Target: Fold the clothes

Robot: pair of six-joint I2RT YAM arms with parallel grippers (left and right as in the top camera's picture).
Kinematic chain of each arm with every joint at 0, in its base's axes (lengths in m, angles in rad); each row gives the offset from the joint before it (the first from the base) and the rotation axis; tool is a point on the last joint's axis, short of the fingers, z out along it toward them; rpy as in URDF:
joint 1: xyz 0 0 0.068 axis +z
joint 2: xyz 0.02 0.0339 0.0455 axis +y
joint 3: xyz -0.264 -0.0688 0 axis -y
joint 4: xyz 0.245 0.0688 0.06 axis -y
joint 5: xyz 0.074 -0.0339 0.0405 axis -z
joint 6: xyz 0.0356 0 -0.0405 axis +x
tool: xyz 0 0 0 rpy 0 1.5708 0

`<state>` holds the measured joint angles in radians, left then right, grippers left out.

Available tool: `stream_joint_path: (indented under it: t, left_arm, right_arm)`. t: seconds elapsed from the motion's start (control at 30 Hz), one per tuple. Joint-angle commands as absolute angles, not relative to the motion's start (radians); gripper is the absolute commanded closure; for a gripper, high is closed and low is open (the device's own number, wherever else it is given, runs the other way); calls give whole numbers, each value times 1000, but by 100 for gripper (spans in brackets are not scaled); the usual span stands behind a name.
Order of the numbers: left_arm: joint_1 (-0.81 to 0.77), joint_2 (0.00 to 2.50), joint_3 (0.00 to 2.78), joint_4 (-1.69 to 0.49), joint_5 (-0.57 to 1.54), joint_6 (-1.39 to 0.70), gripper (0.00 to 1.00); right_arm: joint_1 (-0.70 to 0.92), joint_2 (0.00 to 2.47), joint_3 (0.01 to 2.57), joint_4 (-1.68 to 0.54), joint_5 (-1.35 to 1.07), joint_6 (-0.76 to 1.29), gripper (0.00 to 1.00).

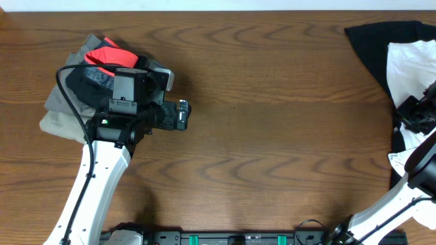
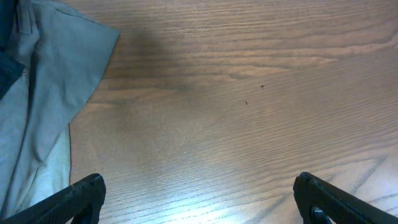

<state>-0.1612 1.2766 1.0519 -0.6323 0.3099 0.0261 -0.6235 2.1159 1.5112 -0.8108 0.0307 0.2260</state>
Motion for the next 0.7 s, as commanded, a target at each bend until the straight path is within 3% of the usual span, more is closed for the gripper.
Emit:
stream_joint_path:
  t: [0.0, 0.13, 0.17, 0.27, 0.3, 0.67]
  left_arm:
    - [-164, 1274, 1074, -636, 302, 31, 2]
    - [-164, 1274, 1074, -634, 302, 31, 2]
    - [-164, 1274, 1074, -632, 302, 31, 2]
    - [-164, 1274, 1074, -632, 302, 31, 2]
    - [-164, 1274, 1074, -632, 302, 31, 2]
    - [-164, 1274, 1074, -648, 302, 31, 2]
  right_arm:
    - [-630, 2114, 1527, -792, 10, 223, 81]
    - [-634, 2063, 1533, -790, 10, 218, 80]
    - [-635, 2051, 1533, -791, 10, 218, 75]
    - [-635, 2034, 1533, -790, -13, 208, 50]
    - [-635, 2035, 1533, -790, -17, 208, 48]
    - [-635, 2055, 1489, -747, 1, 209, 67]
